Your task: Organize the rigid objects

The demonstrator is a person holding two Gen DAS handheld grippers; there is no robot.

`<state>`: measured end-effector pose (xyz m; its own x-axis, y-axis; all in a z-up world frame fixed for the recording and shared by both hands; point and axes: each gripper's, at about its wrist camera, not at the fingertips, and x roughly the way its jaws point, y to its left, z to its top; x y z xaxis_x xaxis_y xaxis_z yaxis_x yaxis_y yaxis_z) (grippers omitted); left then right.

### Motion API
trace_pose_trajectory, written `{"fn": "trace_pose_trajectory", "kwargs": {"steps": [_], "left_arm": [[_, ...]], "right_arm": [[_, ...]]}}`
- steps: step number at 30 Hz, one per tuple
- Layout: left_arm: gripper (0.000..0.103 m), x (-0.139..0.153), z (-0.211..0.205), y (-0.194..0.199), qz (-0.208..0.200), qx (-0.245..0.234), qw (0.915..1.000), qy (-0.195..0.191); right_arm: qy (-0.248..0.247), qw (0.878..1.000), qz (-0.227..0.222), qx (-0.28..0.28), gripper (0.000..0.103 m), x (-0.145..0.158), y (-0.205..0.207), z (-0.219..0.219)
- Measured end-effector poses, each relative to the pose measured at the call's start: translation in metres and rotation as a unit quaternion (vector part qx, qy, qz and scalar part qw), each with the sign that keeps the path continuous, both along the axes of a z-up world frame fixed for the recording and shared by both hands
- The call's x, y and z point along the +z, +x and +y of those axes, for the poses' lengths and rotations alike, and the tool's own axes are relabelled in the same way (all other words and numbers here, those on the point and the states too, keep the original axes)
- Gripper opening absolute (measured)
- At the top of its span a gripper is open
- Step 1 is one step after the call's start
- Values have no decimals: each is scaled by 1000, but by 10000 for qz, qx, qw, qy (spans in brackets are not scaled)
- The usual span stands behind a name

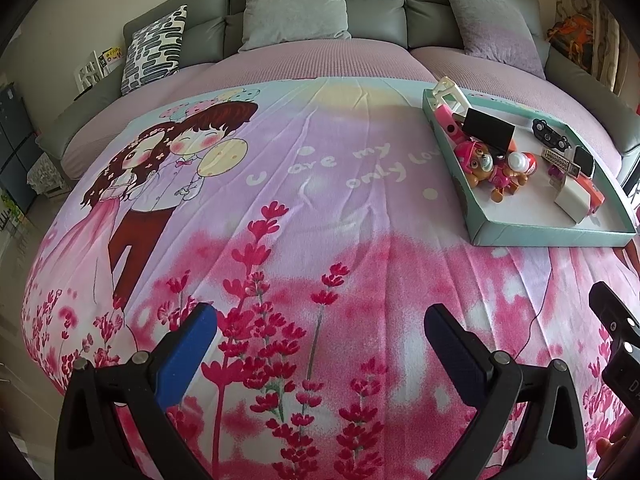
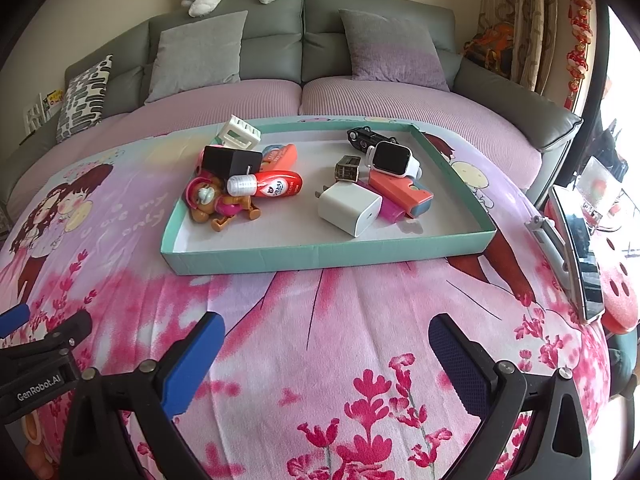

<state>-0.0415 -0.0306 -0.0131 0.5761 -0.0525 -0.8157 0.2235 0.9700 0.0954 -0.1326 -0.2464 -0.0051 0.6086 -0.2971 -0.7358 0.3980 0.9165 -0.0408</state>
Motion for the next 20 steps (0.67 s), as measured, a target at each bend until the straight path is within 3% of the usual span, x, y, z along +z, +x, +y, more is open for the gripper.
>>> {"fn": "trace_pose_trajectory", "kwargs": {"steps": [20], "left_arm": [[103, 6, -2, -6, -154, -23, 9999, 69]], "right_arm": [[4, 10000, 9, -2, 103, -1, 0, 0]]}}
